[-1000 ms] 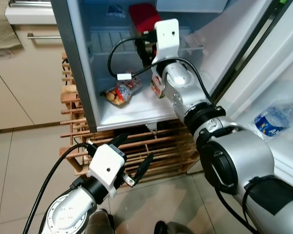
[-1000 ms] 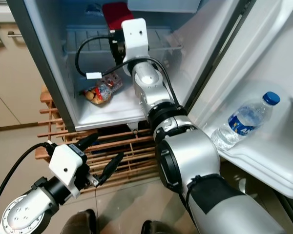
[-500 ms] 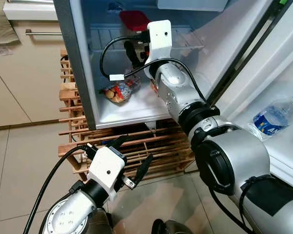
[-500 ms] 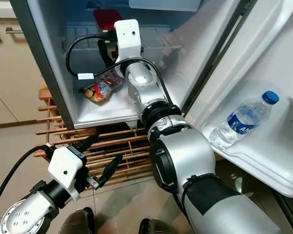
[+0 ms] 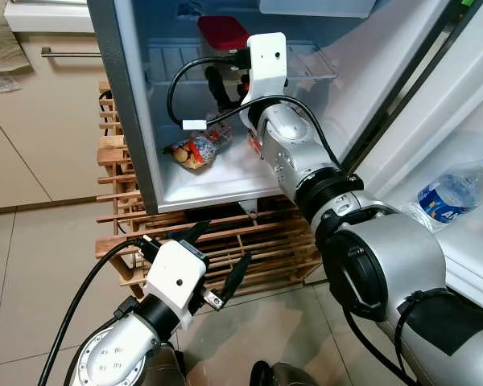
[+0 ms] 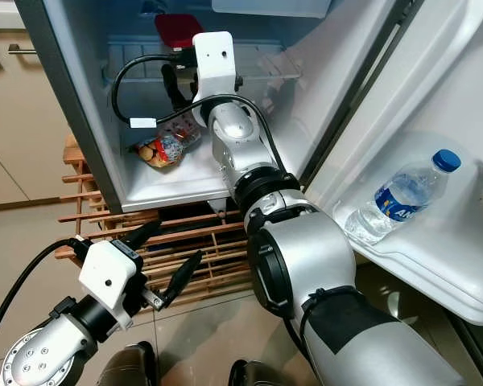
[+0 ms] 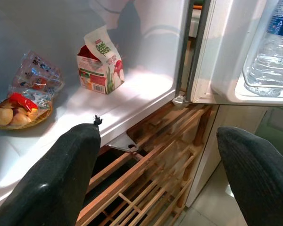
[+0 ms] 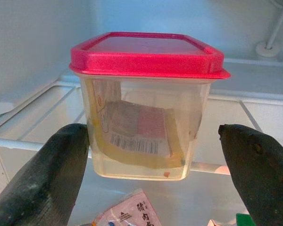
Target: Restocking fridge
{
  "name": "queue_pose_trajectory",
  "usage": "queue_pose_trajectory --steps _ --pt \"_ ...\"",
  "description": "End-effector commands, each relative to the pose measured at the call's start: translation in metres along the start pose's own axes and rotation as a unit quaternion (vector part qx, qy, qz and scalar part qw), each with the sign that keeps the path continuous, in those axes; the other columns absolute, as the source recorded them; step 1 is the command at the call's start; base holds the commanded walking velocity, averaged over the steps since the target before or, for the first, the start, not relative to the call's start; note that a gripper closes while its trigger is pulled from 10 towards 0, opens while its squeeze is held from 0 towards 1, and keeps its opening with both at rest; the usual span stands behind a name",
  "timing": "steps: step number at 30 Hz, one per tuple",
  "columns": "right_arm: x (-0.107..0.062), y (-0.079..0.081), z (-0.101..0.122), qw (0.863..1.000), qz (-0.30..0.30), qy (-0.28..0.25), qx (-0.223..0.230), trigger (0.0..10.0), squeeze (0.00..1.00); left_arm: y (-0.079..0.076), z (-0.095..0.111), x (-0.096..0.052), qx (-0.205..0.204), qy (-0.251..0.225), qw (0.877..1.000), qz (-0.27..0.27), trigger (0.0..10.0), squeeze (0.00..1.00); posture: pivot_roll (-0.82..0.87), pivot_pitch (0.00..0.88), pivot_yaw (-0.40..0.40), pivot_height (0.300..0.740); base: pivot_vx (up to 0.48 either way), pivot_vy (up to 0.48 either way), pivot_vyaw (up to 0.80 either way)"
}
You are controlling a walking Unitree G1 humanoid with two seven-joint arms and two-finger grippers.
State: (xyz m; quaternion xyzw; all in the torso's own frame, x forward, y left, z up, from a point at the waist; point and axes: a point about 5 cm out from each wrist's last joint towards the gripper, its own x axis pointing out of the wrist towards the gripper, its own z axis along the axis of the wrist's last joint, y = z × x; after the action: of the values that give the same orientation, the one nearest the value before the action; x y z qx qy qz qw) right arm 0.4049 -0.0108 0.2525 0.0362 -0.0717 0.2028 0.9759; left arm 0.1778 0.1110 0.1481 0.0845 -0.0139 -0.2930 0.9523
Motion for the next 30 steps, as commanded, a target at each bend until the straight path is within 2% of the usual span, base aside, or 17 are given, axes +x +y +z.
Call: queue_pose_trajectory --steps 1,5,6,9,14,18,22,26,28,29,30 --pt "0.001 -0.004 0.006 1.0 -0.007 -0.011 0.005 10.0 1.0 -0.003 0.0 0.001 -0.002 0.001 1.0 -0.006 10.0 0.0 0.31 0.167 -0.152 0.74 0.0 0.0 0.0" --pt "0.001 -0.001 0.002 1.0 0.002 -0.003 0.024 10.0 1.0 -0.002 0.0 0.004 -0.002 0.0 1.0 -0.008 10.0 0.0 0.3 0.159 -0.148 0.74 0.0 0.0 0.0" --pt "0.0 0.006 -0.003 0.999 0.015 0.011 0.035 10.0 1.0 -0.001 -0.001 0.005 -0.001 -0.001 1.0 -0.009 10.0 0.0 0.29 0.152 -0.145 0.74 0.0 0.0 0.0" --pt "0.0 0.011 -0.007 0.999 0.023 0.02 0.041 10.0 1.0 0.0 -0.001 0.007 0.0 -0.003 1.0 -0.01 10.0 0.0 0.29 0.145 -0.141 0.74 0.0 0.0 0.0" --pt "0.0 0.024 -0.005 0.997 0.044 0.002 0.056 10.0 1.0 0.005 0.0 0.015 0.006 -0.011 1.0 -0.014 10.0 0.0 0.27 0.116 -0.128 0.74 0.0 0.0 0.0" --pt "-0.001 0.027 -0.003 0.997 0.048 -0.011 0.058 10.0 1.0 0.008 0.001 0.02 0.01 -0.017 1.0 -0.015 10.0 0.0 0.26 0.095 -0.122 0.74 0.0 0.0 0.0" --pt "-0.005 0.022 -0.005 0.998 0.033 -0.036 0.037 10.0 1.0 0.012 0.0 0.029 0.014 -0.024 0.999 -0.017 10.0 0.0 0.23 0.069 -0.114 0.74 0.0 0.0 0.0" --pt "-0.017 0.003 -0.022 0.999 0.002 -0.035 -0.006 10.0 1.0 0.017 0.001 0.039 0.018 -0.034 0.999 -0.022 10.0 0.0 0.2 0.029 -0.106 0.74 0.0 0.0 0.0" --pt "-0.021 -0.002 -0.026 0.999 -0.004 -0.034 -0.014 10.0 1.0 0.018 0.001 0.04 0.019 -0.037 0.999 -0.022 10.0 0.0 0.2 0.025 -0.105 0.74 0.0 0.0 0.0" --pt "-0.034 -0.021 -0.037 0.999 -0.032 -0.032 -0.026 10.0 0.0 0.019 0.001 0.045 0.02 -0.042 0.999 -0.023 10.0 0.0 0.18 0.0 -0.097 0.74 0.0 0.0 0.0" --pt "-0.041 -0.028 -0.041 0.998 -0.044 -0.033 -0.029 10.0 0.0 0.02 0.001 0.046 0.02 -0.043 0.999 -0.023 10.0 0.0 0.18 0.0 -0.097 0.74 0.0 0.0 0.0"
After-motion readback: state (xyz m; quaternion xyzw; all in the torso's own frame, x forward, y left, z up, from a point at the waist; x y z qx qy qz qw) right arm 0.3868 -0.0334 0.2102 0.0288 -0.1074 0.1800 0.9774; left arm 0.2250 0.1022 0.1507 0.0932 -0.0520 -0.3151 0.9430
